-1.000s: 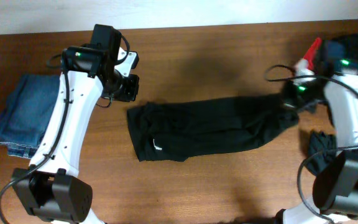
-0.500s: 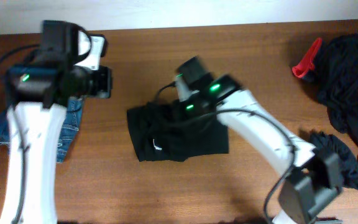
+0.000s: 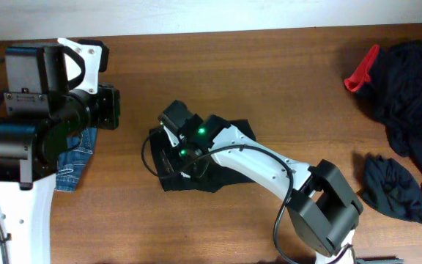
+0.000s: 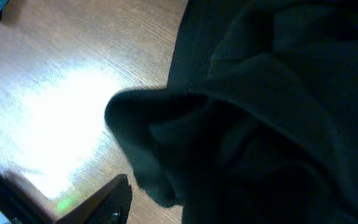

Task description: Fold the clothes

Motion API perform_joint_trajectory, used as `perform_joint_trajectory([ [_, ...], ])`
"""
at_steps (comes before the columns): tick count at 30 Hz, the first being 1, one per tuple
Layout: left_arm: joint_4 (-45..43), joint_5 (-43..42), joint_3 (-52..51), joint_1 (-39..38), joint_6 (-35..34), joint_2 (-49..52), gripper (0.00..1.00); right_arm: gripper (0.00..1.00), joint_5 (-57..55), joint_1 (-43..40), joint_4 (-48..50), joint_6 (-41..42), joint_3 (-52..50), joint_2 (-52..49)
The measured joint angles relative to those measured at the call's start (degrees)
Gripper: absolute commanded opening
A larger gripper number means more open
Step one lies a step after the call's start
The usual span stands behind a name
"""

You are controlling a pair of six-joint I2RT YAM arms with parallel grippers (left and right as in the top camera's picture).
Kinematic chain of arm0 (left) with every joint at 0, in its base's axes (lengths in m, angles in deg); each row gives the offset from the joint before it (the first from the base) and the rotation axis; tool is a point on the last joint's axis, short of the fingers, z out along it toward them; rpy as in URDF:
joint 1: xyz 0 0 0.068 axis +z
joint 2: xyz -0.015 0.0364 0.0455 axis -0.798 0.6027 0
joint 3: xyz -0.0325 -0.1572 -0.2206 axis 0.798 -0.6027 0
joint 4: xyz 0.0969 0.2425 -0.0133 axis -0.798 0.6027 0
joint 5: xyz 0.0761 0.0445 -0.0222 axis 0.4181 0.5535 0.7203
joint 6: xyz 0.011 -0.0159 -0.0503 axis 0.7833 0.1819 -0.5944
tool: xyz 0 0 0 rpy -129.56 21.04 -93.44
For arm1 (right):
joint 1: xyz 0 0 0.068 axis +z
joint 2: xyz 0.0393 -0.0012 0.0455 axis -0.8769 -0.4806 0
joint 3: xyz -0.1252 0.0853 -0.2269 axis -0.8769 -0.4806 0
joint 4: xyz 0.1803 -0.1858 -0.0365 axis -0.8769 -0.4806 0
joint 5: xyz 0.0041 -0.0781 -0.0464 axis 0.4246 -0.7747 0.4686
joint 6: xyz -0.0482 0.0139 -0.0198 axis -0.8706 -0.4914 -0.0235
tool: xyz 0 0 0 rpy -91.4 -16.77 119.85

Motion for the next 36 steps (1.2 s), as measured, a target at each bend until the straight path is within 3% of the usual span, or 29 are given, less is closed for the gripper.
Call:
perform_joint_trajectory([
  [7,0.0,1.9,0.0,0.0,0.0,0.0,0.28,0.70,0.0,-4.1,-2.1,-1.6,0.0,5.8],
  [11,0.0,2.3,0.0,0.0,0.0,0.1,0.29,0.69,0.1,-10.4,-5.0,-1.7,0.5,10.7],
  [18,0.0,2.3,0.0,0.0,0.0,0.8,0.29,0.19,0.9,-17.5,-9.1,1.0,0.1,9.0],
  [22,0.0,2.5,0.0,0.0,0.0,1.6,0.29,0.05,3.5,-17.0,-9.6,4.4,-1.2,3.8],
  [28,0.0,2.5,0.0,0.0,0.0,2.4,0.29,0.04,6.9,-14.3,-6.7,9.7,-3.5,-3.8],
  [36,0.0,2.5,0.0,0.0,0.0,2.5,0.29,0.04,16.2,-10.9,16.1,8.9,-3.9,-5.3],
])
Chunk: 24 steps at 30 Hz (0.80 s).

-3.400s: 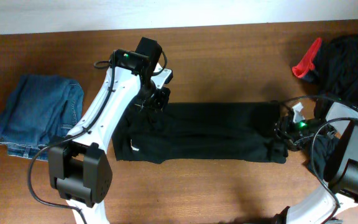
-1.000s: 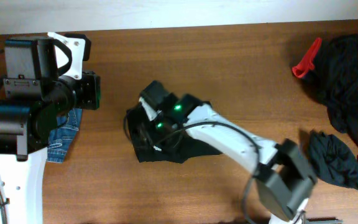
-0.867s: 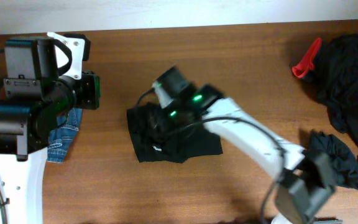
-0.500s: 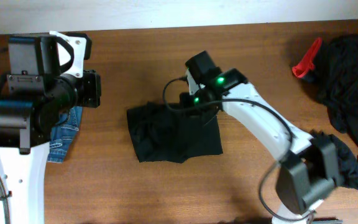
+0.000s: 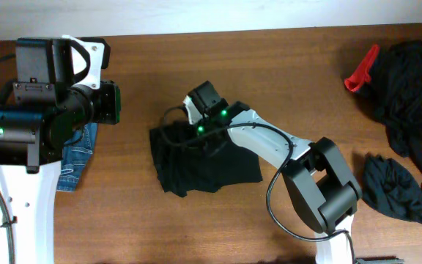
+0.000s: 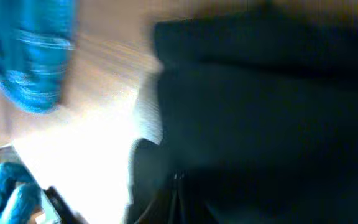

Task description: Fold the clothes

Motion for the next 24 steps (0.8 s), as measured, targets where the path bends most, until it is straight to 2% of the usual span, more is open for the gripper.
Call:
perform_joint_trajectory([
  [6,0.5,0.0,0.0,0.0,0.0,0.0,0.29,0.05,5.2,-0.3,14.1,-1.9,0.1,0.0],
  [9,0.8,0.0,0.0,0.0,0.0,0.0,0.41,0.05,9.1,-1.2,13.6,-2.6,0.3,0.0],
  [15,3.8,-0.4,0.0,0.0,-0.2,0.5,0.44,0.04,13.6,-5.9,0.9,-3.7,1.0,0.4],
  [19,3.7,-3.5,-1.2,-1.0,0.3,2.9,0.36,0.04,13.1,-9.7,-8.9,-5.0,1.1,2.4],
  [24,-1.1,-8.6,-7.6,-5.1,4.2,9.2,0.34,0.04,7.4,-13.8,-25.4,-7.0,1.3,6.0],
])
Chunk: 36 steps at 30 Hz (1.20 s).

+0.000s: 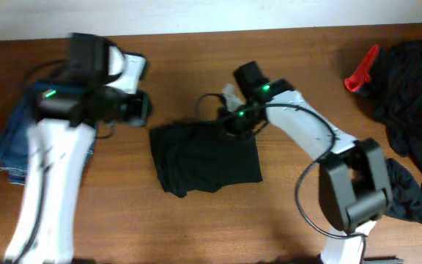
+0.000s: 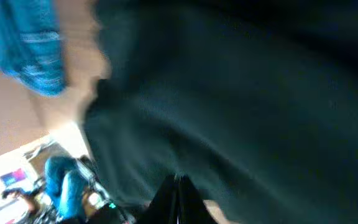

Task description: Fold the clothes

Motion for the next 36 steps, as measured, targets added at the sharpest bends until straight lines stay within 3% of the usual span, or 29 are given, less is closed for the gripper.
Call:
perform_joint_trajectory([
  [5,-6.0,-4.5,-3.7,-4.8,6.3,9.1,0.24,0.04,-6.3,0.2,-9.0,-4.4,0.0,0.4],
  [18,-9.2,-4.5,-3.8,-7.7,12.4,27.7,0.01,0.04,-16.7,4.7,-4.1,-1.9,-4.1,0.4],
  [22,-10.3,-2.1,-3.8,-7.7,12.5,30.6,0.01,0.04,-17.6,4.6,-2.6,-1.4,-6.0,0.4],
  [25,-11.5,3.6,-3.8,-7.7,10.1,31.8,0.00,0.04,-17.9,4.6,-2.4,-1.1,-6.3,0.4],
  [30,-12.3,21.2,-3.9,-6.6,-2.0,32.3,0.00,0.04,-18.5,4.6,-2.3,-0.1,-6.3,0.2],
  [36,-8.4,26.3,-3.8,0.5,-8.5,32.3,0.00,0.04,-19.2,4.6,-2.3,0.2,-6.3,-0.2],
])
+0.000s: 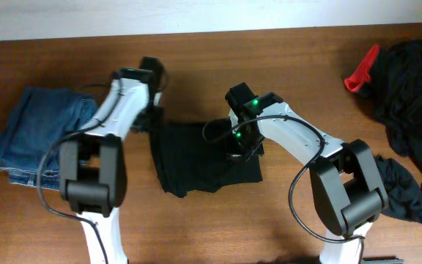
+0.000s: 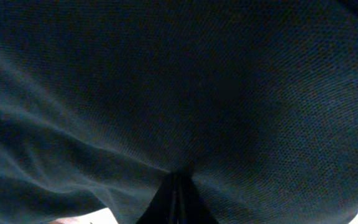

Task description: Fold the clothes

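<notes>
A black garment [image 1: 196, 158] lies folded into a rough rectangle at the table's middle. My right gripper [image 1: 240, 143] rests on its right half; in the right wrist view black cloth [image 2: 229, 93] fills the frame, and the gripper [image 2: 178, 185] is shut, its tips pressed against the fabric with creases running to them. My left gripper [image 1: 152, 110] sits at the garment's upper-left corner, and its jaws are too small to read from overhead.
Folded blue jeans [image 1: 39, 136] lie at the left. A heap of dark clothes [image 1: 412, 81] with a red piece [image 1: 361, 70] sits at the far right, and another dark garment [image 1: 398, 187] lies below it. Both arms cross the table's middle.
My left arm has reached in from the left to the garment's upper-left corner, uncovering the jeans. My right gripper has moved from the garment's upper-right edge down onto its right half.
My right gripper was low over the bunched left part of the black garment. Then the garment lay flatter as a rectangle with the gripper at its top edge. Then the gripper was at the top right while the left arm swung inward. Now both grippers are at the garment.
</notes>
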Motion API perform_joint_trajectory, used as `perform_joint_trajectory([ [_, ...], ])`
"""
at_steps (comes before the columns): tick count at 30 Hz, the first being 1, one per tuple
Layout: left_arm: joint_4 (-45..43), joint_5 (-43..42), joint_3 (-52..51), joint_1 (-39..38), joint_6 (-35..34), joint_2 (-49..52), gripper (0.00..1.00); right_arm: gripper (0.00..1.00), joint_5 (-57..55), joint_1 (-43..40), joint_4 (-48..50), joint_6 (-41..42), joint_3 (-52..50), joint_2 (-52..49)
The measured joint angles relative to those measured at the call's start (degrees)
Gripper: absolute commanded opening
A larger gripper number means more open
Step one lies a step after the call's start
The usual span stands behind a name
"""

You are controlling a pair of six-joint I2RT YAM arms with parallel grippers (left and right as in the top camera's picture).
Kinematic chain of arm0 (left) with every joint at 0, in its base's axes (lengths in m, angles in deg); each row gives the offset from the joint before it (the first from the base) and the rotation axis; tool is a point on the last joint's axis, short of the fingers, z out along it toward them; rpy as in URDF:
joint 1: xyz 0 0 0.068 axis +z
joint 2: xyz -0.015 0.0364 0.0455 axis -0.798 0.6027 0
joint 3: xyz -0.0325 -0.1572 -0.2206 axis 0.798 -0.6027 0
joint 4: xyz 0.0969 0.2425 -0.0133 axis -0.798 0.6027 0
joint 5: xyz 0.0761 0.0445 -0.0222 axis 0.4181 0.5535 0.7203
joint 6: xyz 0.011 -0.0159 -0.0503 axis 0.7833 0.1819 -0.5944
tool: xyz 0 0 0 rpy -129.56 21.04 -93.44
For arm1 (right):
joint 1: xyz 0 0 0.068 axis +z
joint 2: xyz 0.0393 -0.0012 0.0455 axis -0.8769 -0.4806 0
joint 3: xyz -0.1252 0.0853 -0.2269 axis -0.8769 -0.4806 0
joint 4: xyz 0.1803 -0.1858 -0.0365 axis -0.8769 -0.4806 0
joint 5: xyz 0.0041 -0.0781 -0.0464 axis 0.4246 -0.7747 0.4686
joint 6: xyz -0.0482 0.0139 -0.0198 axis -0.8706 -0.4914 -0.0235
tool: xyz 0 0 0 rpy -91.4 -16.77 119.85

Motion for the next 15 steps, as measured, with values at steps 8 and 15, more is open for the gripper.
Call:
perform_joint_trajectory([
  [8,10.8,-15.3,3.1,2.7,2.0,-1.0,0.06,0.04,-5.5,-0.4,0.2,1.1,0.0,-0.1],
  [15,16.8,-27.4,3.3,-1.0,8.0,-5.6,0.07,0.04,-11.0,-5.0,0.2,1.0,0.0,-0.1],
])
